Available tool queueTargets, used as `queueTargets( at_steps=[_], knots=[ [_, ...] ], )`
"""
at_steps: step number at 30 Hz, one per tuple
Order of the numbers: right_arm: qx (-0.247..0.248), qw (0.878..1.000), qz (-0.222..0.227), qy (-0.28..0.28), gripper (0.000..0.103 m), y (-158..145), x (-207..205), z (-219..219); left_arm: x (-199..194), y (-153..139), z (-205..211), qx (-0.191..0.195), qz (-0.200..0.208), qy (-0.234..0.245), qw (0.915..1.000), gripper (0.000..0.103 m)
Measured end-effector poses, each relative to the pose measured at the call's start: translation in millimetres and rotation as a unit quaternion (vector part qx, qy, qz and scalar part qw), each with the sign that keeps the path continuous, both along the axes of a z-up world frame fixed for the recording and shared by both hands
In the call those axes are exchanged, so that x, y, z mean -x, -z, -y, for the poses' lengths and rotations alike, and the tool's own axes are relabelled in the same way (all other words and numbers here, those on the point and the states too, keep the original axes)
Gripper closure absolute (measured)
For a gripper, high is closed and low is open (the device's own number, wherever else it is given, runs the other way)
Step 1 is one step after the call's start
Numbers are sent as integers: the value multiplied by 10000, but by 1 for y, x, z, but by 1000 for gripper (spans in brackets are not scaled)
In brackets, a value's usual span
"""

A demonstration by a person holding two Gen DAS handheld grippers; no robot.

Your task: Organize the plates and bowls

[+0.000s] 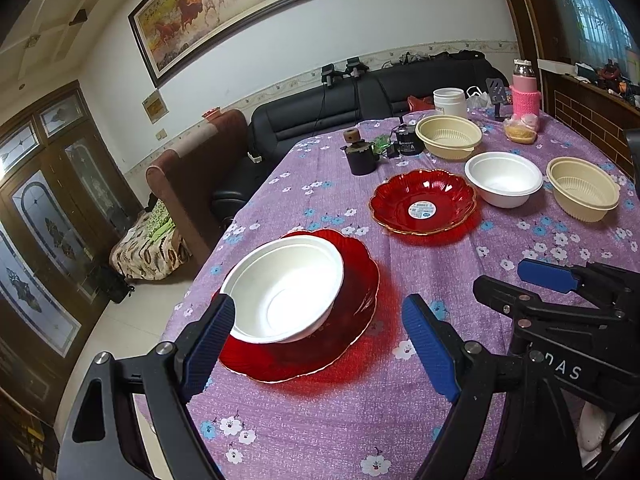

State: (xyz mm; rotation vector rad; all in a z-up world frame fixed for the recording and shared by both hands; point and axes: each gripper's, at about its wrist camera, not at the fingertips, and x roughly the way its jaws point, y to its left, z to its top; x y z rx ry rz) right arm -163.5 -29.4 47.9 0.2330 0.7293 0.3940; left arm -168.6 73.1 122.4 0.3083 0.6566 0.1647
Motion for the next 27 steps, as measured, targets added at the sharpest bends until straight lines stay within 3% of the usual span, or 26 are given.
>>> queueTargets(
  at_steps=[9,13,17,20,23,27],
  knots=[
    [11,10000,-72,5,45,6,-3,1,-6,8,-1,65,-156,27,9999,18],
    [41,10000,-83,13,45,7,-3,5,-12,11,-7,664,-530,273,9960,18],
    [209,9997,-94,-101,45,3,-11,11,-6,7,-17,1357,-612,402,9880,18],
    [241,9993,-158,-226,45,-3,-23,16,8,3,-22,1249,-468,277,9907,10],
    [303,9989,-169,-313,45,-7,-37,17,21,0,-28,1122,-342,96,9931,10],
    [359,9986,-141,-354,45,-6,-48,15,27,-4,-47,1423,-336,-215,9890,10]
  ],
)
